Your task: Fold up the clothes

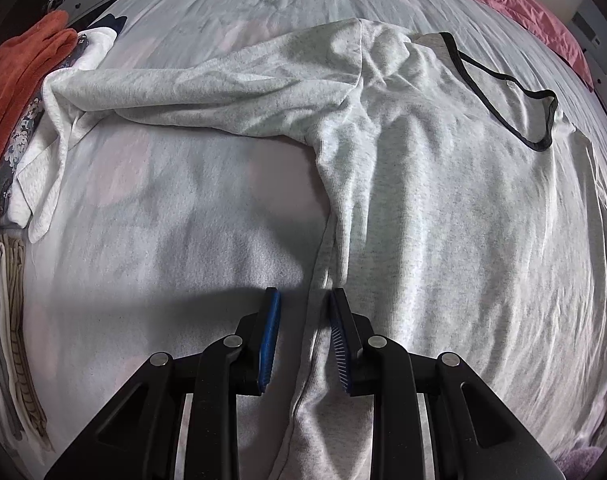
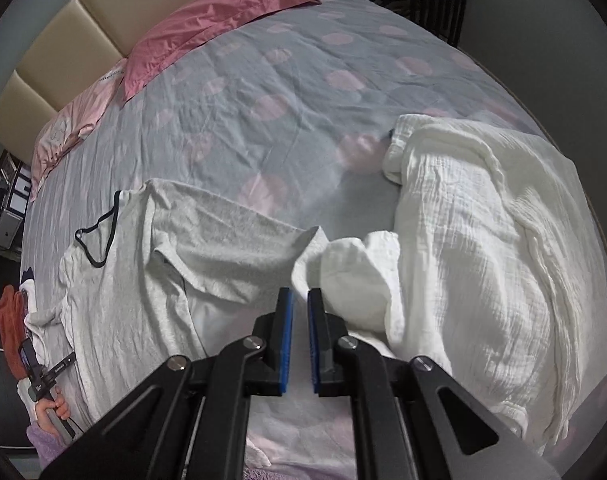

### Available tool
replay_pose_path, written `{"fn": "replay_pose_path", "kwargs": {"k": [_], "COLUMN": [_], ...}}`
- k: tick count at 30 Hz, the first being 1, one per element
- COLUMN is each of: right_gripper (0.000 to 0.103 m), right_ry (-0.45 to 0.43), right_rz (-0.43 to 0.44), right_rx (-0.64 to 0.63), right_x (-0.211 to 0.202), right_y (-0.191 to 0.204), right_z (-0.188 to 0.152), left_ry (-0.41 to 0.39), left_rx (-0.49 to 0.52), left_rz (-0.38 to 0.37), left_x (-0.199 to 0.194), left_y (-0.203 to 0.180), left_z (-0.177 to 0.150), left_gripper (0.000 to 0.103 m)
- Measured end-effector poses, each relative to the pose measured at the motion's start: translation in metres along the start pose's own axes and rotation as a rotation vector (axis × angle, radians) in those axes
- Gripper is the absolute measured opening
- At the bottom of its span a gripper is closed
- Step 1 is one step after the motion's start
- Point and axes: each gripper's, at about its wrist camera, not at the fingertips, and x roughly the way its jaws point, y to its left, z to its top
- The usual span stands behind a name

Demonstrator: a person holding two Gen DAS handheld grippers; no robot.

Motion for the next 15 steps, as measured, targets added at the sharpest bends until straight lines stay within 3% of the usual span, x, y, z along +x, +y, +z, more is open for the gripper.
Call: {"fn": "replay_pose_path", "kwargs": {"k": [9, 15], "right_gripper": [0.008, 0.026], "right_ry": [-0.048, 0.134], "right_rz": [-0.096, -0.085], "right_rx": [-0.205, -0.352], "right_x": [-0.001, 0.053], "right_y": [0.016, 0.020], "right_z": [-0.003, -0.050], "left_ry": [0.000, 0.001], "left_rx": [0.005, 0.009], "left_rz": [0.000, 0.007], "left_x": [-0.004, -0.004], "left_y": [0.007, 0.006], "left_z": [-0.001, 0.000], "left_gripper": [0.027, 0.027]}}
